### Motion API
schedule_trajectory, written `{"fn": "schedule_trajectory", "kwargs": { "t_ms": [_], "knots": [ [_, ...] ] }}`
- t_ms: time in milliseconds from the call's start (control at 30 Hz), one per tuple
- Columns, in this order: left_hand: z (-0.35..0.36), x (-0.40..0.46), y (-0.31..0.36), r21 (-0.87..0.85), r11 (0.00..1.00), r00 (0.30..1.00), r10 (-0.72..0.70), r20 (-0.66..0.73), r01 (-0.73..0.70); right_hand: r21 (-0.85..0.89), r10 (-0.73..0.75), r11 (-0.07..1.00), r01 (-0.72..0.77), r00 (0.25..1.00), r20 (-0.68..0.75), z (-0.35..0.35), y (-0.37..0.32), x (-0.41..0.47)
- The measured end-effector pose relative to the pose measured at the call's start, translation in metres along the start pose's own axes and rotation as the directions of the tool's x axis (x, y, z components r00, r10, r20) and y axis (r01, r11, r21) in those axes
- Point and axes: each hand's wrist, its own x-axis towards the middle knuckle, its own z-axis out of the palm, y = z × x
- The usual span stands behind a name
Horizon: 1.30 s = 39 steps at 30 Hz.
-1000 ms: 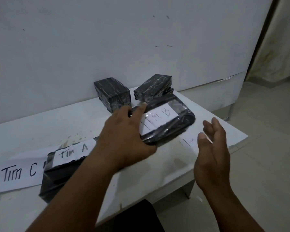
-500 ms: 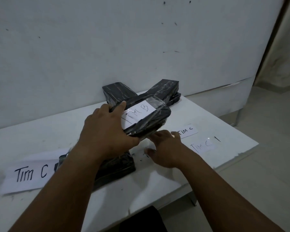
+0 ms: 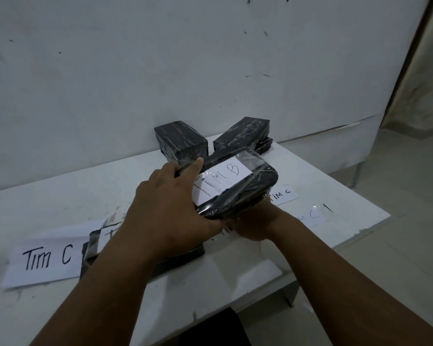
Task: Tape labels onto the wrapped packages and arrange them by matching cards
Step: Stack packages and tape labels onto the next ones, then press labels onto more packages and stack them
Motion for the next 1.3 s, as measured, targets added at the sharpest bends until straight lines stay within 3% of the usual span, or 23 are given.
{"fn": "schedule_trajectory", "kwargs": {
  "t_ms": [167,233,333,400,500,600,800,867,1100,1300],
  "knots": [
    [-0.001,-0.006,0.005,-0.024,1.0,1.0,-0.003,0.008,0.003,0.117,-0.069,0.99,0.077,0.995,-0.077,-0.016,-0.01,-0.017],
    [-0.003,-0.005,0.005,-0.033,0.999,1.0,-0.022,-0.008,0.022,0.275,-0.072,0.958,0.085,0.996,-0.057,-0.012,-0.007,-0.016],
    [-0.006,-0.003,0.004,-0.046,0.997,0.994,-0.065,-0.085,0.061,0.346,0.012,0.938,0.026,0.994,-0.106,-0.009,0.001,-0.025],
    [-0.008,-0.002,0.005,-0.063,0.994,0.986,-0.092,-0.138,0.084,0.399,0.088,0.917,0.015,0.967,-0.239,-0.014,0.01,-0.035],
    [-0.004,-0.005,0.009,-0.082,0.993,0.985,-0.096,-0.143,0.085,0.424,0.237,0.905,-0.045,0.879,-0.414,-0.025,0.026,-0.046],
    [0.008,-0.012,0.019,-0.038,0.999,0.995,-0.038,-0.089,0.035,0.502,0.417,0.853,-0.144,0.766,-0.489,-0.033,0.049,-0.05],
    [0.042,-0.031,0.039,0.053,0.998,0.999,0.033,0.02,-0.034,0.629,0.598,0.762,-0.156,0.543,-0.589,-0.05,0.075,-0.06],
    [0.053,-0.035,0.043,0.087,0.994,0.996,0.057,0.066,-0.063,0.64,0.593,0.761,-0.109,0.519,-0.616,-0.054,0.076,-0.062],
    [0.081,-0.031,0.048,0.157,0.981,0.98,0.081,0.184,-0.11,0.695,0.513,0.716,0.065,0.625,-0.588,-0.057,0.045,-0.061],
    [0.07,-0.026,0.047,0.037,0.998,0.963,0.035,0.266,-0.047,0.736,0.434,0.66,0.153,0.722,-0.539,-0.05,0.022,-0.056]
  ]
}}
